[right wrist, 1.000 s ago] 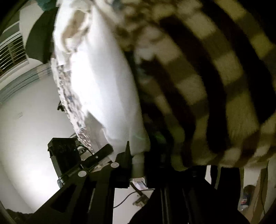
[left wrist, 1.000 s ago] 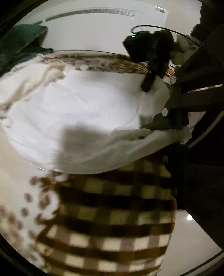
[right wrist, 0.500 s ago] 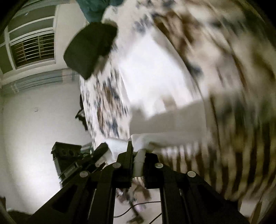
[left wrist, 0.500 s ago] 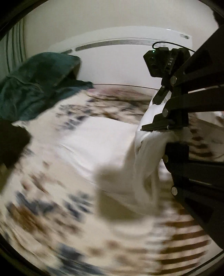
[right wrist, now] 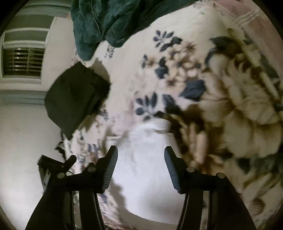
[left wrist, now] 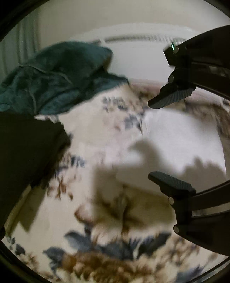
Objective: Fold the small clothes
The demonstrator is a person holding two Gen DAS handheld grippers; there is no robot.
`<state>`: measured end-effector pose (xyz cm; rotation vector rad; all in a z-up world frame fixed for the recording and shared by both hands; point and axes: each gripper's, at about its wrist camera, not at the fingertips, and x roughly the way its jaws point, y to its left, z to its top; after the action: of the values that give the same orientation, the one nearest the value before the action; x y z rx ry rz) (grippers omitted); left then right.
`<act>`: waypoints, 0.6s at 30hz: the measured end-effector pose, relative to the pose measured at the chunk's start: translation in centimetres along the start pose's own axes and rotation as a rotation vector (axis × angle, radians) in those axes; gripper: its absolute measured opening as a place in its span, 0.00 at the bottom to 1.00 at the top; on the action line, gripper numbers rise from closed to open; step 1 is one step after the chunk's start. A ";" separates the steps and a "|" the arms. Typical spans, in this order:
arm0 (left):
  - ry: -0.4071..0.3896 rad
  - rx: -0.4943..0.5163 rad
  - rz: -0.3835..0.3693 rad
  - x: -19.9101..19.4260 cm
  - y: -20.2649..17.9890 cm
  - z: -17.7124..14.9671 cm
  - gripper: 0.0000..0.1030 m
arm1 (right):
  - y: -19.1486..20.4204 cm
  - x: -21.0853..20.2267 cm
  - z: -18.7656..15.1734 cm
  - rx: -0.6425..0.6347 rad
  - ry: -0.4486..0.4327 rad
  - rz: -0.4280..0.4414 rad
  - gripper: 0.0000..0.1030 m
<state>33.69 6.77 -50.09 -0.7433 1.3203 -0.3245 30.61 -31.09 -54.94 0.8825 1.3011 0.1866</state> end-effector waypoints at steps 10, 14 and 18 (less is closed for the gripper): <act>0.072 0.066 0.057 6.4 0.7 1.1 0.06 | -3.4 4.9 -0.9 0.127 0.026 -0.003 0.03; 0.064 0.131 0.077 7.1 -0.1 2.0 0.06 | -2.6 3.2 -1.3 0.087 -0.078 -0.084 0.03; 0.142 0.050 0.030 7.5 1.3 2.8 0.18 | -4.3 4.9 -1.1 0.163 -0.019 -0.091 0.04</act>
<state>37.97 3.99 -56.38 -0.6673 1.4505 -0.3914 29.67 -30.63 -61.41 0.9585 1.3494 0.0006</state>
